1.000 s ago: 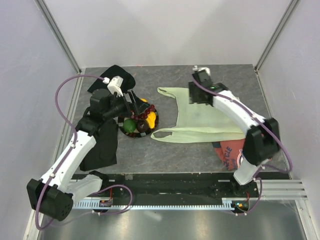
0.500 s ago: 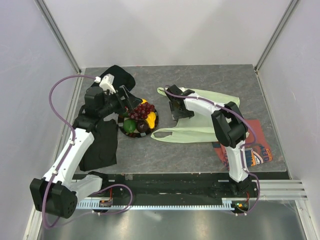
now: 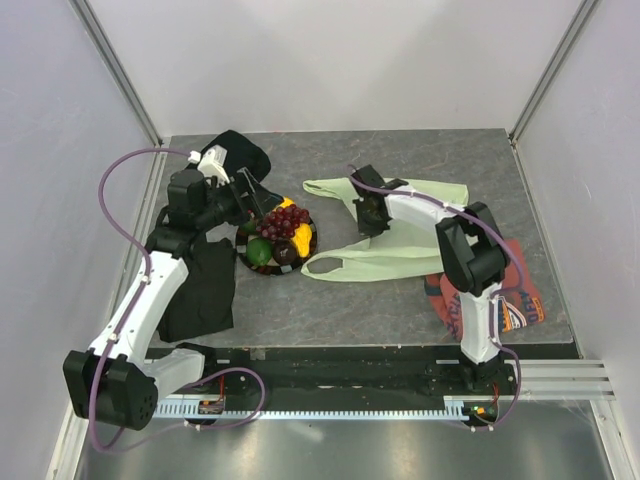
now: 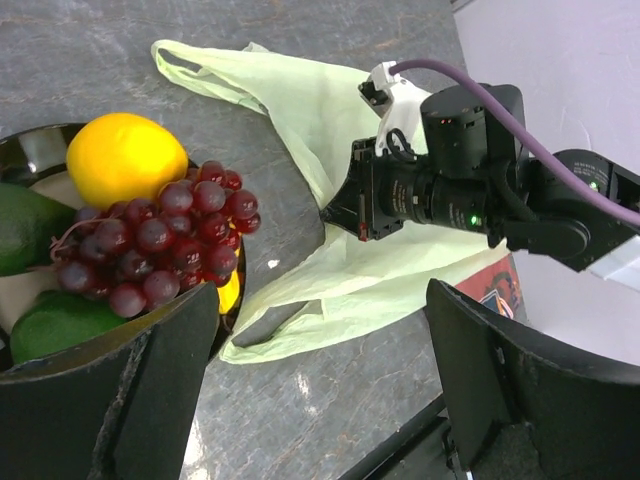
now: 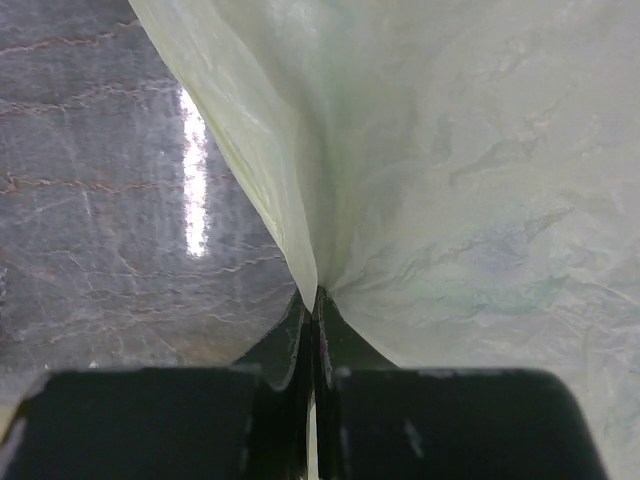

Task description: Place the fruits into the plastic bag

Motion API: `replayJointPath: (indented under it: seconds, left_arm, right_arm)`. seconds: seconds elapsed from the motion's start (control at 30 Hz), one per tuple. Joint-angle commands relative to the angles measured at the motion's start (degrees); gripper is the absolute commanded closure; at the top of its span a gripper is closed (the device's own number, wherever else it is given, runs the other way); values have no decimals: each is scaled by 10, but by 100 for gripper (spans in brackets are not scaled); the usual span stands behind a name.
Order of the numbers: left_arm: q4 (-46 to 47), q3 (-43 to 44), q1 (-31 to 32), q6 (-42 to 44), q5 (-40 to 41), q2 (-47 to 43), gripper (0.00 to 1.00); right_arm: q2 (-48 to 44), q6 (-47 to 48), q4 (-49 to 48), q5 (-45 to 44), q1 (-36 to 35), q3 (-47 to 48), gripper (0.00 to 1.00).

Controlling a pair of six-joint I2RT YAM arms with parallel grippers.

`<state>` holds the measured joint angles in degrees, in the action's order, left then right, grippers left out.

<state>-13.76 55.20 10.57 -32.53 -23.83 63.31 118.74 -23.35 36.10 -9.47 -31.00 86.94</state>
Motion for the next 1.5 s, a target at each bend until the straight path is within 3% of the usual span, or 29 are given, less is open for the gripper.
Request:
replayJointPath:
  seconds: [0.0, 0.27, 0.53, 0.77, 1.07, 1.47]
  left_arm:
    - [45, 35, 0, -8, -52, 5, 9]
    - [129, 51, 49, -36, -97, 1, 10]
    - [203, 33, 78, -116, -52, -3, 11]
    - [217, 11, 79, -110, -11, -35, 10]
    - [239, 9, 134, -115, -21, 36, 15]
    - [352, 17, 161, -194, 16, 127, 22]
  right_arm:
    - [-99, 41, -64, 117, 48, -34, 100]
    - [-277, 15, -154, 306, 96, -32, 100]
    - [-384, 1, -217, 387, 97, -95, 100]
    - [-417, -37, -287, 445, 103, -188, 100]
    - [-417, -106, -356, 540, 103, -215, 100]
    - [-438, -130, -357, 575, 103, -228, 100]
